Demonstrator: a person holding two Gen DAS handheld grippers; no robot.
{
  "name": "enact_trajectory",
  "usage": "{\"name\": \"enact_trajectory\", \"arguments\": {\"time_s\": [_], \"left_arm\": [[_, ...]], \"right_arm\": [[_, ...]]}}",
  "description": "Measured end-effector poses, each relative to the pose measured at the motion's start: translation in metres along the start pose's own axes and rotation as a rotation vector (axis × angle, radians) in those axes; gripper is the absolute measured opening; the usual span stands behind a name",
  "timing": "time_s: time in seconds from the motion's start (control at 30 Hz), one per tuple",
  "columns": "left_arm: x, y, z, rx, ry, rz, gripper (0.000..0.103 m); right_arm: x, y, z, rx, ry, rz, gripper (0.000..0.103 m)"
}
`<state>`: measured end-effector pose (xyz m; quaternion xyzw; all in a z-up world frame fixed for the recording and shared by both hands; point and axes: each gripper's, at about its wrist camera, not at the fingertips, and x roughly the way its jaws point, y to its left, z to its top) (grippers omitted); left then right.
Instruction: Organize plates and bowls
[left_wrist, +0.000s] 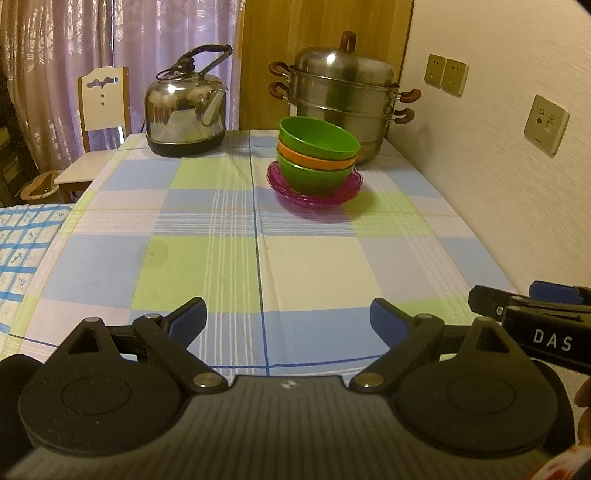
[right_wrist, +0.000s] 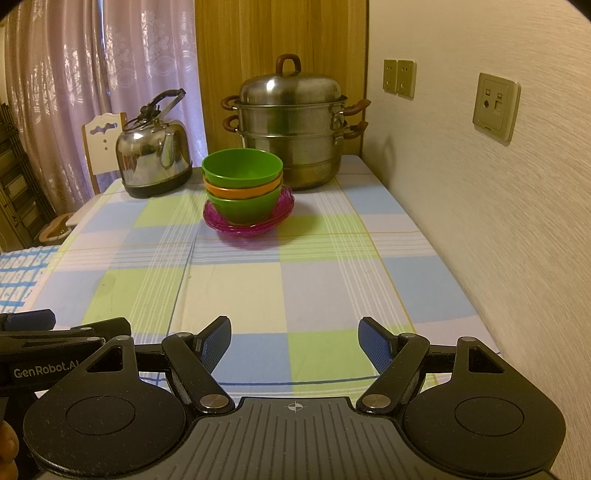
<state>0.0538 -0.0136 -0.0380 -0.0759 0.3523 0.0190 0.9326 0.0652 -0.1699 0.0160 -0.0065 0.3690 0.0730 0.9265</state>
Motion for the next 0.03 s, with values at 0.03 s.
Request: {"name": "enact_trajectory", "arguments": {"time_s": [0.03], "left_arm": [[0.0006, 0.0005, 0.0001, -0.004, 0.001, -0.006, 0.094]], "right_arm": [[0.0001, -0.0002, 0.0000, -0.001, 0.000, 0.000, 0.076]]}}
